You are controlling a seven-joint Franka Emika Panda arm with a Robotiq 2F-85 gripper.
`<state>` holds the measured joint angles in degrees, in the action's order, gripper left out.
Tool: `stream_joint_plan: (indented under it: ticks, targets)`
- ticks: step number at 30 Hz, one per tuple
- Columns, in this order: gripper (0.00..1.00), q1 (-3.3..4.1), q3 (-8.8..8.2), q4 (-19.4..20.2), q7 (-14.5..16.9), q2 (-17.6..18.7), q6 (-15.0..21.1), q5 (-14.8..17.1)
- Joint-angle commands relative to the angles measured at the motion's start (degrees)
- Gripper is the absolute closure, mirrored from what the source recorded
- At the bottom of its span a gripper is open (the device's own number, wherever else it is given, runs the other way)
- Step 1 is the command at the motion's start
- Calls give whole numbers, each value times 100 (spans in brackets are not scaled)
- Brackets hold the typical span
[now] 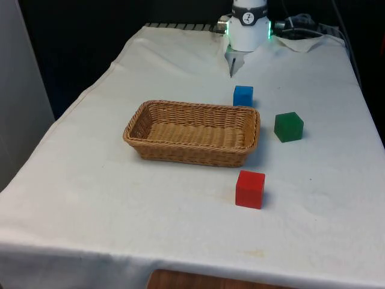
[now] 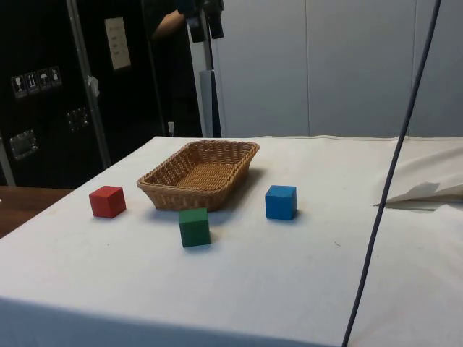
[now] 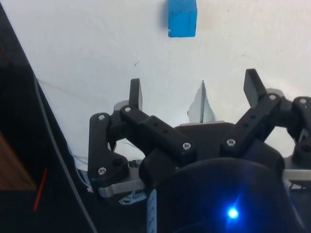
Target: Pick up the blue cube and place it into the basket.
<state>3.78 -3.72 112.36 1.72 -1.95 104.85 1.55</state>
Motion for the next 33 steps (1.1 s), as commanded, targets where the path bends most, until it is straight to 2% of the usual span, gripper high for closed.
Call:
stream_joint_plan:
  ticks: [1, 10, 13, 14, 21, 22, 26, 30, 31, 33]
  targets:
    - [0, 0, 6, 40, -11, -29, 52, -23]
    - [0, -6, 0, 46, 0, -29, 29, -6]
    - [0, 0, 0, 155, 0, -120, 52, -17]
    - [0, -6, 0, 74, 6, -46, 0, 0]
    - [0, 0, 6, 596, 23, -424, 292, -17]
    - [0, -6, 0, 539, 29, -378, 189, 0]
    - [0, 0, 11, 968, 52, -642, 596, -17]
    - [0, 0, 11, 1226, 86, -785, 819, -11]
    - [0, -6, 6, 1186, 92, -745, 739, 0]
    - [0, 0, 11, 1421, 109, -882, 974, -11]
